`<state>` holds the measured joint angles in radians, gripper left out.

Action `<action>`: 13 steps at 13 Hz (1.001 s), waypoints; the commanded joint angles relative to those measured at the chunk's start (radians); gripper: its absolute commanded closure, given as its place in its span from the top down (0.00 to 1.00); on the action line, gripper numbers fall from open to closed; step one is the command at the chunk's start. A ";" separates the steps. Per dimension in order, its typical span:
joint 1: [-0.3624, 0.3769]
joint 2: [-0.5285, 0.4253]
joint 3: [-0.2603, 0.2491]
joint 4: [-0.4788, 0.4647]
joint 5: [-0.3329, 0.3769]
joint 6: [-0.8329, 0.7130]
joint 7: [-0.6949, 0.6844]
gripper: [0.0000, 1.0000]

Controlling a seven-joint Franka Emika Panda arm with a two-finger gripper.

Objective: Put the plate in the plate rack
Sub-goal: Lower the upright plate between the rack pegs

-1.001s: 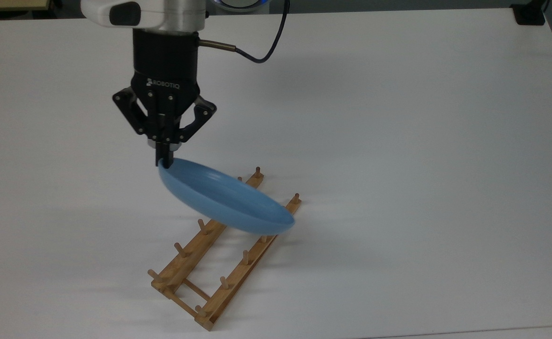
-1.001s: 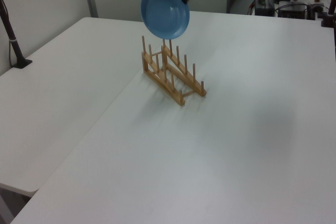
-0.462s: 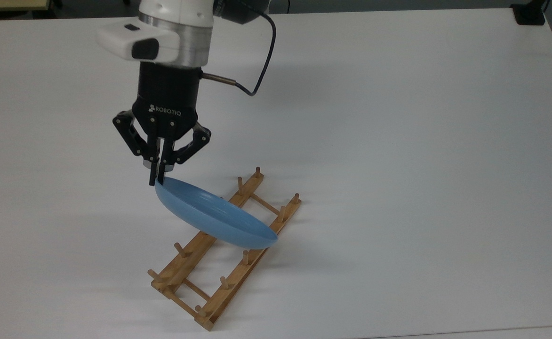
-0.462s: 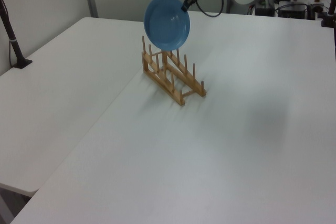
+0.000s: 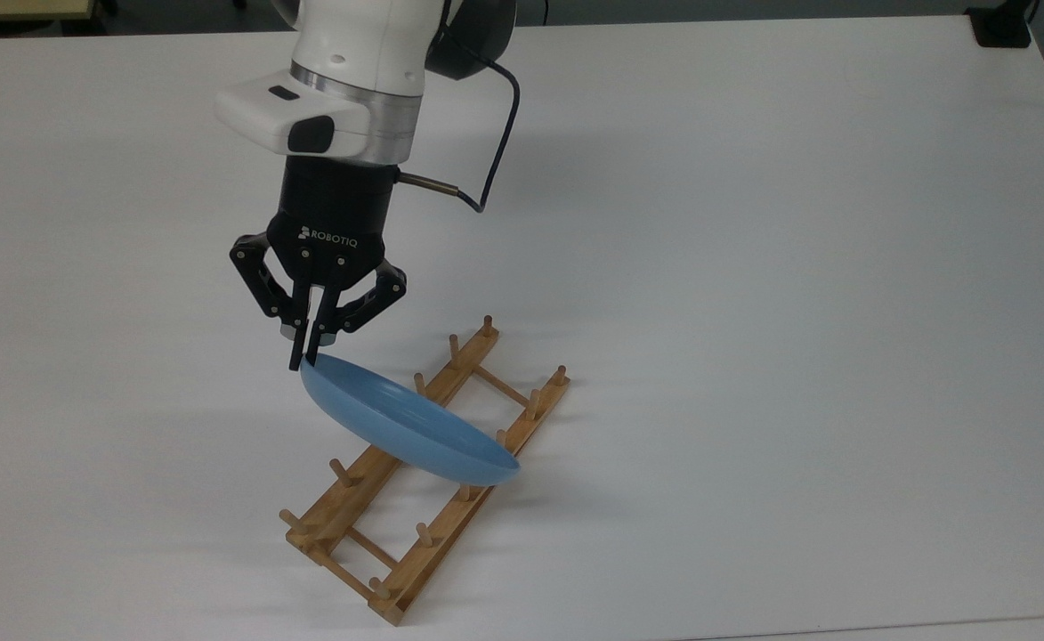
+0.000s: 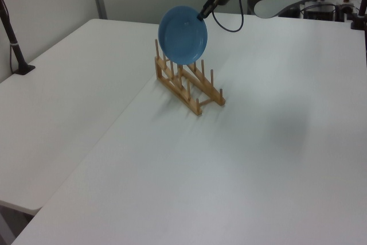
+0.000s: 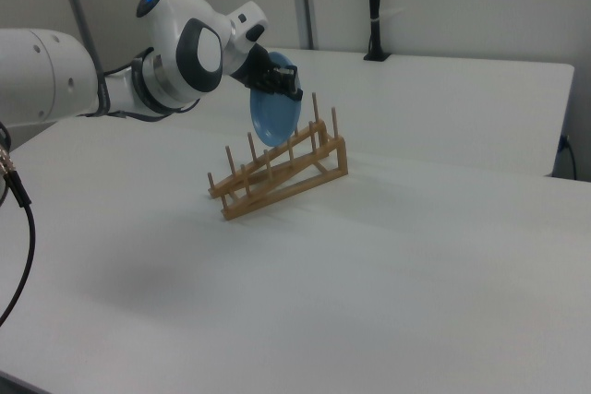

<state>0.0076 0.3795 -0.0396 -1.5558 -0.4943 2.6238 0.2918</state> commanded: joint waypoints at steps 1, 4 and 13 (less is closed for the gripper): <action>0.017 0.010 -0.011 -0.013 -0.134 0.035 0.133 0.00; 0.028 0.015 -0.009 -0.015 -0.207 0.036 0.188 0.00; 0.048 0.012 -0.008 -0.027 -0.211 0.025 0.190 0.65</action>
<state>0.0452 0.4051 -0.0366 -1.5609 -0.6792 2.6251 0.4497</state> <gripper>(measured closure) 0.630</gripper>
